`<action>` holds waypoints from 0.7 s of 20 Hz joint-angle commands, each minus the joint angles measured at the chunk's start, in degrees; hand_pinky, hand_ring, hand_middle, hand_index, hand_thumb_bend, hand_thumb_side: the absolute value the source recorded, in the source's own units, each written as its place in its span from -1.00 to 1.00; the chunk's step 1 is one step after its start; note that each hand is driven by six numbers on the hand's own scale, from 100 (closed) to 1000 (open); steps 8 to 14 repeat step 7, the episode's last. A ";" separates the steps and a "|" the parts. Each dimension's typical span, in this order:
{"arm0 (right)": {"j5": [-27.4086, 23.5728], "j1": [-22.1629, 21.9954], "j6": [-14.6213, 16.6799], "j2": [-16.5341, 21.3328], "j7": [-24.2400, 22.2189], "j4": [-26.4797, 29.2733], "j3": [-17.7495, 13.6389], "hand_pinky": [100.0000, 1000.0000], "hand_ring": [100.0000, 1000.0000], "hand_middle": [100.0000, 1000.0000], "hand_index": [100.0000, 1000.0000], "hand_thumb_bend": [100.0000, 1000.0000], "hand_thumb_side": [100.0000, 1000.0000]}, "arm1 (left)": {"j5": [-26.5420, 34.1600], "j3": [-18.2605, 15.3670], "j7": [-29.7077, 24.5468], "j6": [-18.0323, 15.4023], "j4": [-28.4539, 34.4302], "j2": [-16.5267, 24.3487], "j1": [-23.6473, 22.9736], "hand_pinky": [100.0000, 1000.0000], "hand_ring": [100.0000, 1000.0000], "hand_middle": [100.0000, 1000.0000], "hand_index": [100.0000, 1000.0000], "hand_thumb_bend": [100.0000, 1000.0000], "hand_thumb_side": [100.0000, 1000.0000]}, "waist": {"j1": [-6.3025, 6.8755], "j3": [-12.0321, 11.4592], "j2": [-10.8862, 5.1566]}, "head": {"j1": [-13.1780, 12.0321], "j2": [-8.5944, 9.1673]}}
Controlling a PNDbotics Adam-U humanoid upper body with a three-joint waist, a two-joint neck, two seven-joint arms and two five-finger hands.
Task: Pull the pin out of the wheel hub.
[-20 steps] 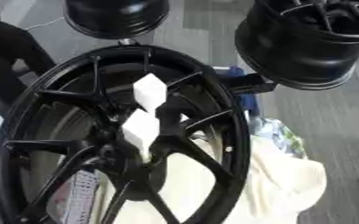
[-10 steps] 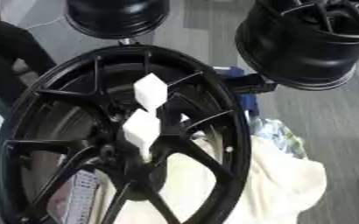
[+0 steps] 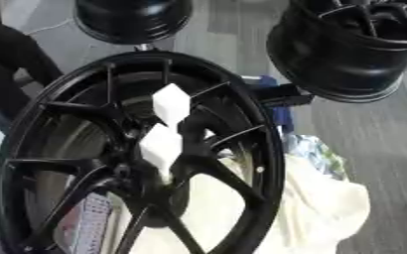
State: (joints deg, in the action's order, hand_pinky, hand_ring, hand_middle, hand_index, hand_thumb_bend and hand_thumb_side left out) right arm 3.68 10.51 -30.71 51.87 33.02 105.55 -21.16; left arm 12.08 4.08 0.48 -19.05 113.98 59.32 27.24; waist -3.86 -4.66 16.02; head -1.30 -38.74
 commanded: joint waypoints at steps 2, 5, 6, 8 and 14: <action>-2.99 2.55 -20.63 8.34 17.60 2.72 6.15 0.66 0.33 0.52 0.74 -0.85 -0.64 | 0.81 -0.01 0.03 -0.01 0.61 0.48 0.56 0.68 0.51 0.18 0.60 -1.00 -0.19 | 0.01 -0.21 -1.53 | 0.79 -0.12; -3.97 5.37 -21.18 11.97 12.34 4.21 11.34 0.67 0.42 0.56 0.73 -0.81 -0.64 | 1.35 0.42 -0.48 0.33 0.61 -0.13 0.84 0.68 0.52 0.18 0.61 -1.00 -0.18 | 0.03 -0.63 -2.18 | 1.66 -0.40; -3.84 6.48 -21.22 12.86 10.08 4.34 12.79 0.68 0.43 0.55 0.73 -0.80 -0.63 | 1.58 0.54 -0.64 0.47 0.61 -0.34 0.92 0.68 0.52 0.18 0.61 -1.00 -0.17 | 0.05 -0.76 -2.40 | 1.90 -0.45; -3.62 7.64 -21.23 13.70 7.73 4.32 14.20 0.68 0.43 0.55 0.72 -0.78 -0.63 | 1.82 0.64 -0.80 0.60 0.61 -0.55 1.00 0.68 0.52 0.18 0.61 -1.00 -0.17 | 0.06 -0.90 -2.63 | 2.16 -0.48; -3.62 7.64 -21.23 13.70 7.73 4.32 14.20 0.68 0.43 0.55 0.72 -0.78 -0.63 | 1.82 0.64 -0.80 0.60 0.61 -0.55 1.00 0.68 0.52 0.18 0.61 -1.00 -0.17 | 0.06 -0.90 -2.63 | 2.16 -0.48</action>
